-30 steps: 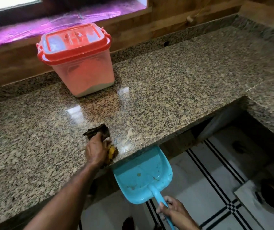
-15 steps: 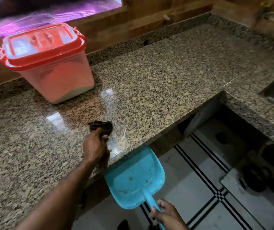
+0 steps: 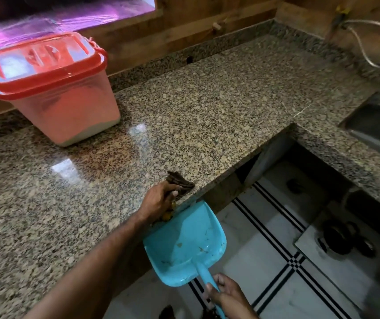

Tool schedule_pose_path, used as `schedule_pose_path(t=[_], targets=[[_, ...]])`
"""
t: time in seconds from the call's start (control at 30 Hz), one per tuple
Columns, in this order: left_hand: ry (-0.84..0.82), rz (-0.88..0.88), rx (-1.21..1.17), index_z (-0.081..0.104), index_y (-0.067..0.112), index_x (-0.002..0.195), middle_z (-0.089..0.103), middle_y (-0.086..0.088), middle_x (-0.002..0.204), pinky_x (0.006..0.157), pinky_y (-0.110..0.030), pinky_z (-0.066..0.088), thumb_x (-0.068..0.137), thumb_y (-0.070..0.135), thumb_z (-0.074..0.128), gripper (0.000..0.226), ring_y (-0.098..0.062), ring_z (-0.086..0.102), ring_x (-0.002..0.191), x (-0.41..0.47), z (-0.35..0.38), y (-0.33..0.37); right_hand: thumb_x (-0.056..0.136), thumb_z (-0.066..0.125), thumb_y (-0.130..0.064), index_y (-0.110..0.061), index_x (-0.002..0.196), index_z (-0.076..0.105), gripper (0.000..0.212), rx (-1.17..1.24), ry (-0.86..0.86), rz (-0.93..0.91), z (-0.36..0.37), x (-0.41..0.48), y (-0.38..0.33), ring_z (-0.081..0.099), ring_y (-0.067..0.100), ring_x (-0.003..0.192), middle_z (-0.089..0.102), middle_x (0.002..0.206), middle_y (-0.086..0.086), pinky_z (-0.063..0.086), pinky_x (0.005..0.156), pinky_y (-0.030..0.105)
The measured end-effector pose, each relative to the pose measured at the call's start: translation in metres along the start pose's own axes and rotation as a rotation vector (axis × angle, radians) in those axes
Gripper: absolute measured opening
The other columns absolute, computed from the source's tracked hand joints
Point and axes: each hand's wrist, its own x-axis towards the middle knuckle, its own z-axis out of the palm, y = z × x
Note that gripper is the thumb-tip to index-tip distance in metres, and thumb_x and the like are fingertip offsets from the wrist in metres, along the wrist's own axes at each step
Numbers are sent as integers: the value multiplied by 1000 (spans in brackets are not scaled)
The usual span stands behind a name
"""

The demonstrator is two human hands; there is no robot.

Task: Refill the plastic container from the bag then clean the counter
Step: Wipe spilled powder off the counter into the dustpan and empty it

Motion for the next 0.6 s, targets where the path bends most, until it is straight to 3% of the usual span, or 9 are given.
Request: schedule_pose_path(t=[0.07, 0.2, 0.3, 0.37, 0.47, 0.6], targets=[[17, 21, 38, 71, 14, 125, 53, -1, 101, 66, -17, 35, 103, 25, 55, 30, -16, 51, 87, -9, 0, 0, 96, 64, -15, 6, 105, 61, 23, 10, 5, -7, 1, -5, 0, 63, 21, 71, 78, 92, 19, 51, 65, 20], [151, 33, 71, 75, 15, 116, 58, -1, 98, 76, -37, 49, 100, 19, 57, 25, -19, 52, 88, -24, 9, 12, 92, 67, -17, 10, 107, 59, 31, 21, 9, -59, 5, -11, -5, 62, 15, 62, 76, 85, 20, 49, 59, 21], [164, -88, 21, 71, 20, 92, 65, -2, 82, 59, -24, 49, 104, 14, 52, 23, -15, 56, 67, -26, 5, 24, 94, 65, -16, 6, 103, 59, 25, 12, 15, -74, 8, -14, -8, 60, 13, 58, 75, 89, 23, 48, 56, 20], [85, -216, -45, 65, 26, 90, 64, 1, 71, 46, -15, 41, 105, 17, 51, 22, -11, 56, 55, -23, -6, 31, 98, 61, -10, 2, 100, 58, 13, 29, 1, -65, 10, -15, -10, 58, 13, 54, 73, 83, 17, 46, 51, 19], [14, -328, -156, 65, 18, 82, 64, 0, 69, 49, -24, 49, 105, 20, 53, 25, -16, 60, 57, -21, -17, 33, 99, 61, -9, 9, 106, 57, 20, 69, 9, -30, 14, -16, -10, 56, 14, 55, 73, 81, 14, 44, 49, 19], [144, -276, -190, 57, 21, 69, 63, 2, 60, 52, -43, 58, 103, 14, 56, 34, -31, 65, 54, -52, -9, 41, 99, 60, -8, 13, 110, 55, 25, 95, 17, -1, 19, -17, -11, 54, 14, 54, 72, 78, 12, 42, 47, 20]])
